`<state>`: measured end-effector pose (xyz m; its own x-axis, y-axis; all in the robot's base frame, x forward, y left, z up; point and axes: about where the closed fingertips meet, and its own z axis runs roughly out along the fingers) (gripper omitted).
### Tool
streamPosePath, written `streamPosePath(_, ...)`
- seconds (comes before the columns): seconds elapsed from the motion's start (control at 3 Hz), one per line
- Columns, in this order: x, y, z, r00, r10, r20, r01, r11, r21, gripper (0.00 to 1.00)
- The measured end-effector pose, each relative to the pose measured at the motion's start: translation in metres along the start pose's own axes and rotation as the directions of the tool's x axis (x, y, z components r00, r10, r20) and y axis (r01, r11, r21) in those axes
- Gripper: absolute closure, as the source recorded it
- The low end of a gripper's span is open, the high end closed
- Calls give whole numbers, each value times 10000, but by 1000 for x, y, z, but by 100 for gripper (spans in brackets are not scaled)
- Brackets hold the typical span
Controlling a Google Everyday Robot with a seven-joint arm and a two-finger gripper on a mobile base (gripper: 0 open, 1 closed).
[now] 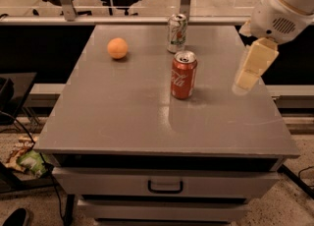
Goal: Pick 7up can
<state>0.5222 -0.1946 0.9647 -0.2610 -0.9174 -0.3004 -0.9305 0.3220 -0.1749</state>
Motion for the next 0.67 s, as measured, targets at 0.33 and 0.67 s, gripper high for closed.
streamPosePath(0.33,-18,-38,17,9988,348,356,-353,9993,139,0)
streamPosePath(0.67,-39,-73,32,9922,931,834,-941,9955,75,0)
